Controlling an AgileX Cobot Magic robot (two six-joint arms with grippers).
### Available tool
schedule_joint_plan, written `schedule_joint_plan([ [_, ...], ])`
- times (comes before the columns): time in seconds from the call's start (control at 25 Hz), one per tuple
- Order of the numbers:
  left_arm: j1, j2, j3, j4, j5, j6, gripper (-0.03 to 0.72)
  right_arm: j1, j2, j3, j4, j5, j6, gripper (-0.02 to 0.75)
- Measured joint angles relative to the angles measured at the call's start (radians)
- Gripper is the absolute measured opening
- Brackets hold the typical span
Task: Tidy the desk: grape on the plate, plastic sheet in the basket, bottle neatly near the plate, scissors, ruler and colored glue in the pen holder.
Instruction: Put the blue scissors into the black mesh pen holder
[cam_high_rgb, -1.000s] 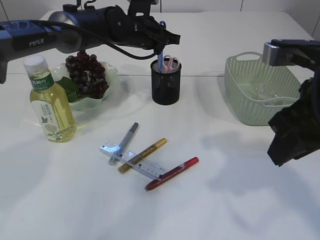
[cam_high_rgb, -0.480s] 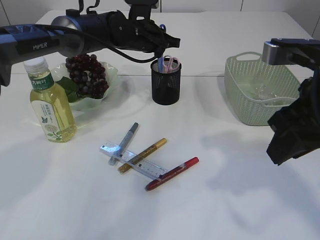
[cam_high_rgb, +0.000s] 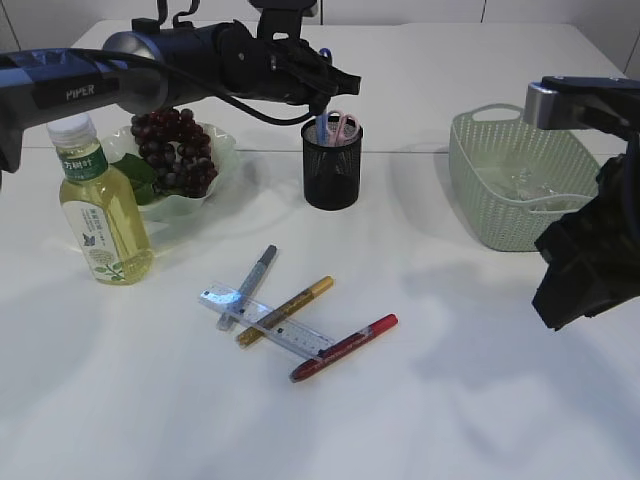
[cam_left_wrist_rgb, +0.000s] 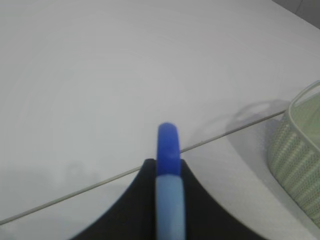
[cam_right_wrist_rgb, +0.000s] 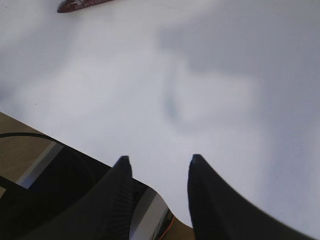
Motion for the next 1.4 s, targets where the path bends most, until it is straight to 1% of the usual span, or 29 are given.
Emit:
schedule_joint_plan([
  [0.28,0.0,0.0,0.0,-0.013,0.002,0.002,0.076,0.0,0.0,0.0,0.002,0.0,0.0,0.312],
  [0.52,0.0,0.0,0.0,-0.016,0.004,0.002,0.14,0.0,0.0,0.0,0.002,0.0,0.0,0.312],
  [0.8,0.0,-0.009,0.0,-0.018,0.042,0.002,0.151,0.0,0.0,0.0,0.011,0.0,0.0,0.312],
  [1.0,0.0,-0.065,0.0,-0.018,0.163,0.002,0.17,0.0,0.0,0.0,0.015,0.0,0.0,0.312],
  [1.2,0.0,-0.14,0.0,-0.01,0.362,0.002,0.288,0.0,0.0,0.0,0.021,0.016,0.0,0.312],
  [1.28,0.0,-0.181,0.0,0.01,0.474,0.002,0.312,0.0,0.0,-0.003,0.021,0.036,0.0,0.312],
  [1.4,0.0,-0.253,0.0,0.045,0.638,0.002,0.323,0.0,0.0,-0.018,0.021,0.045,0.0,0.312],
])
